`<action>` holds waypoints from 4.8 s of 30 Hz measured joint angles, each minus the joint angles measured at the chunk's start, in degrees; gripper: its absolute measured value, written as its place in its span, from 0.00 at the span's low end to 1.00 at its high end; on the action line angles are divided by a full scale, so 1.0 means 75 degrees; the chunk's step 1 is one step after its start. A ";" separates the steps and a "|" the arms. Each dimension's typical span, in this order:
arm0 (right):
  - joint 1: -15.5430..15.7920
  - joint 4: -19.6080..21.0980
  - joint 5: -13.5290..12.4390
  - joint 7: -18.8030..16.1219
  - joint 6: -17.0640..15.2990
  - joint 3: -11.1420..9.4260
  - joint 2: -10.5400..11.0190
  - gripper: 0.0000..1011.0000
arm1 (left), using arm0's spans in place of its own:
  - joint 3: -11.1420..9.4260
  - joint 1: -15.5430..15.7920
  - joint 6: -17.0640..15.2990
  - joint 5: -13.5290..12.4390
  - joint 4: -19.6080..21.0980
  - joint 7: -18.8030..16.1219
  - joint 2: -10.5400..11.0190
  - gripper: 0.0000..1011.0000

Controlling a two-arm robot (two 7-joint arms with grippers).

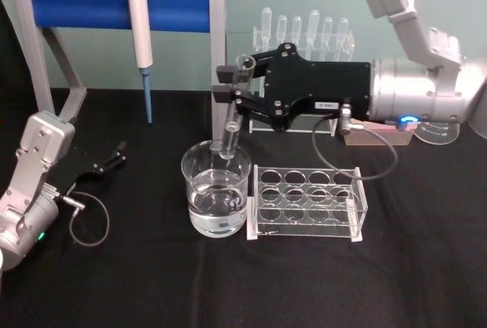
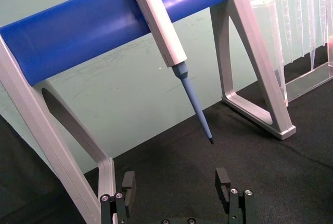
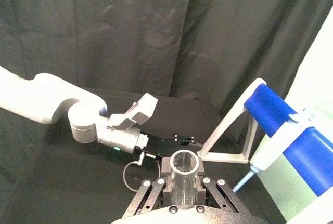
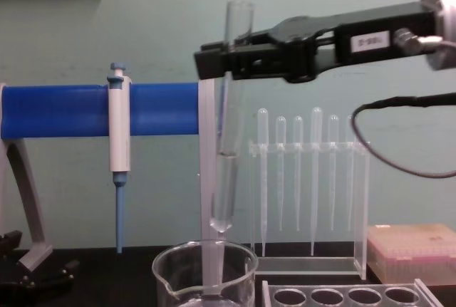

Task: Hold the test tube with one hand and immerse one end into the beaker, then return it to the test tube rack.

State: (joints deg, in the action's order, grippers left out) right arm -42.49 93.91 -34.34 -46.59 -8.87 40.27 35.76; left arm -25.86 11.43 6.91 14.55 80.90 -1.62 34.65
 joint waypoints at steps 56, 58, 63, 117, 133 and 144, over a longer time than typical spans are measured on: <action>0.2249 0.0086 0.0351 0.0392 0.0950 -0.1101 0.1153 0.22 | 0.0000 0.0000 0.0000 0.0000 0.0000 0.0000 0.0000 0.99; 0.2257 0.0003 0.0370 0.0365 0.0982 -0.1101 0.1106 0.22 | 0.0000 0.0000 0.0000 0.0001 0.0000 0.0000 0.0000 0.99; 0.2258 -0.0229 0.0439 0.0254 0.1056 -0.1045 0.0978 0.22 | 0.0000 0.0000 0.0000 0.0000 0.0000 0.0000 0.0000 0.99; 0.2812 -0.0591 0.1359 0.0652 0.1630 -0.1209 0.0573 0.47 | 0.0000 0.0000 0.0000 0.0000 0.0000 0.0000 0.0000 0.99; 0.4009 0.1170 0.1423 0.2293 0.2035 -0.2540 0.0754 0.92 | 0.0000 0.0000 0.0000 0.0000 0.0000 0.0000 0.0000 0.99; 0.5360 0.1192 0.2266 0.5192 0.1763 -0.3429 -0.0290 0.99 | 0.0000 -0.0001 0.0000 0.0000 0.0000 0.0000 0.0000 0.99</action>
State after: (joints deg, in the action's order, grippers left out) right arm -2.29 102.85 -17.35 -7.65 4.36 14.55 33.58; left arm -25.86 11.43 6.91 14.55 80.90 -1.62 34.64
